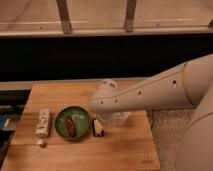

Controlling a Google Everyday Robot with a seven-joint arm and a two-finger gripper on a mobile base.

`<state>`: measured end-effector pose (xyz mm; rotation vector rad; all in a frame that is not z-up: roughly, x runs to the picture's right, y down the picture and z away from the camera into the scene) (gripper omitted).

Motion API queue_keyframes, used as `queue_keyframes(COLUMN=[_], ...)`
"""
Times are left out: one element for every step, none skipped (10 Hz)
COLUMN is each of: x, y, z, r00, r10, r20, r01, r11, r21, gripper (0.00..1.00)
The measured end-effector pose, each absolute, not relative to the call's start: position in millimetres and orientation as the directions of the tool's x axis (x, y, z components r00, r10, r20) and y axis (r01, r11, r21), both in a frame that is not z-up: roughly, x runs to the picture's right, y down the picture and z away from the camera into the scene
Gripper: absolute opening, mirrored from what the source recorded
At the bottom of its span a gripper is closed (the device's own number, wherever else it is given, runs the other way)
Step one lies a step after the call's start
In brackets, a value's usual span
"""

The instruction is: Knock the eraser over

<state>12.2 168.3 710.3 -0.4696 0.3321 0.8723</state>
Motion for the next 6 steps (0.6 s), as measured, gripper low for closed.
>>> queue_keyframes(x=[16, 23, 29, 37, 45, 50], y=[164, 159, 154, 147, 141, 136], z=[715, 719, 723, 729, 735, 740], r00=[0.588, 0.571, 0.556, 0.536, 0.518, 0.508], r10=[0.657, 0.664, 0.672, 0.681, 0.690, 0.695], r20=[-0.472, -0.483, -0.490, -0.498, -0.505, -0.508], r01=[-0.800, -0.808, -0.816, -0.825, -0.835, -0.841], r11=[0.558, 0.558, 0.555, 0.547, 0.536, 0.528], r21=[-0.220, -0.189, -0.165, -0.141, -0.124, -0.120], gripper=[0.74, 0.74, 0.74, 0.74, 0.74, 0.74])
